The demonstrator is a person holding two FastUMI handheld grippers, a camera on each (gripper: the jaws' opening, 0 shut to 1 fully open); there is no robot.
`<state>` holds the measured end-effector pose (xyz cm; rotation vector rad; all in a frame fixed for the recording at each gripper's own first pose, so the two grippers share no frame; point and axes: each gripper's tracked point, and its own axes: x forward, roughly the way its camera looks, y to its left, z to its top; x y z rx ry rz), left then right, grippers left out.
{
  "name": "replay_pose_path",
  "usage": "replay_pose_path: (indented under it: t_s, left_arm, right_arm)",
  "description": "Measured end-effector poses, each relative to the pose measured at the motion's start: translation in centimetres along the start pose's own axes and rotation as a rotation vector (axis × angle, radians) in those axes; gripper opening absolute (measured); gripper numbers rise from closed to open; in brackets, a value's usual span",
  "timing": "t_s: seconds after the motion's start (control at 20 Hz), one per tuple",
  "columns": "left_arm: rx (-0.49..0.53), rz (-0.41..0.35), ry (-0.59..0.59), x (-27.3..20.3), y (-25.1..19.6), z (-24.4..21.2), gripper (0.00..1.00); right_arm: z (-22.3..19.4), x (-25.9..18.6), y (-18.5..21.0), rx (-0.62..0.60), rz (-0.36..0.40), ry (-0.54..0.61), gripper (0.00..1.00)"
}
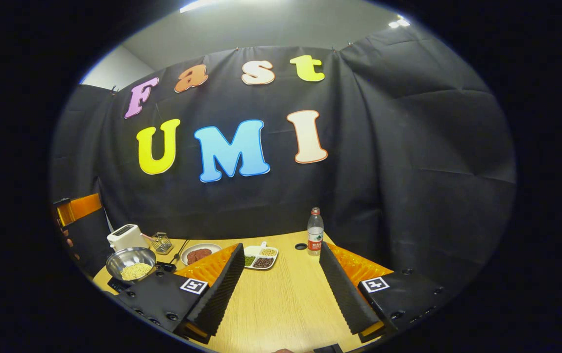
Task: First push the handle of the pot to place it horizontally, then grasp the pot with both hands and set it on the induction cooktop.
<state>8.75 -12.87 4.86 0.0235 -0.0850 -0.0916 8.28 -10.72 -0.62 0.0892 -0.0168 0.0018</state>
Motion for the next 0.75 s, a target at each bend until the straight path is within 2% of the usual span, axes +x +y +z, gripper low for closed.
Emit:
replay_pose_path:
  t_s: [0.1, 0.2, 0.25, 0.3, 0.35, 0.45, 0.5, 0.55, 0.6, 0.65, 0.7, 0.75]
  left_arm:
    - [-0.021, 0.014, 0.019, -1.1, -0.8, -1.0, 0.75]
    - [-0.044, 0.024, 0.039, -2.1, -2.1, -2.2, 0.76]
    - [-0.068, 0.002, 0.050, -2.5, -3.6, -2.7, 0.76]
    - [-0.095, -0.033, 0.052, -2.9, -5.4, -3.2, 0.77]
    - [-0.120, -0.045, 0.063, -3.3, -6.5, -3.8, 0.75]
    - [-0.158, -0.020, 0.106, -4.7, -7.1, -5.5, 0.74]
    - [-0.172, 0.001, 0.119, -5.2, -7.5, -5.9, 0.77]
    - [-0.178, 0.024, 0.121, -5.8, -7.7, -6.2, 0.75]
    - [-0.176, 0.038, 0.120, -6.2, -8.1, -6.1, 0.74]
    - [-0.168, 0.052, 0.123, -6.7, -8.2, -6.2, 0.77]
    - [-0.151, 0.066, 0.120, -7.1, -8.3, -6.2, 0.74]
    - [-0.130, 0.080, 0.113, -7.5, -8.1, -5.8, 0.77]
  right_arm:
    - [-0.5, -0.8, -0.3, -0.011, -0.004, -0.005, 0.98]
    - [-1.1, -1.8, 0.5, -0.022, 0.043, -0.008, 0.98]
    - [-1.6, -2.5, 0.9, -0.028, 0.077, 0.003, 0.98]
    - [-2.1, -2.9, 0.8, -0.037, 0.097, 0.013, 0.93]
    - [-2.6, -3.1, 0.4, -0.047, 0.111, 0.028, 0.98]
    - [-2.8, -3.4, -0.8, -0.065, 0.124, 0.032, 0.98]
    - [-2.4, -3.3, -1.9, -0.060, 0.106, 0.020, 0.98]
    - [-2.3, -3.3, -2.5, -0.043, 0.098, 0.013, 0.98]
    - [-2.2, -3.3, -3.0, -0.026, 0.093, 0.011, 1.00]
    - [-2.4, -3.2, -3.6, -0.014, 0.083, 0.017, 0.98]
    - [-2.5, -3.2, -3.8, -0.009, 0.082, 0.024, 0.98]
    - [-2.5, -3.1, -3.7, -0.009, 0.088, 0.029, 0.98]
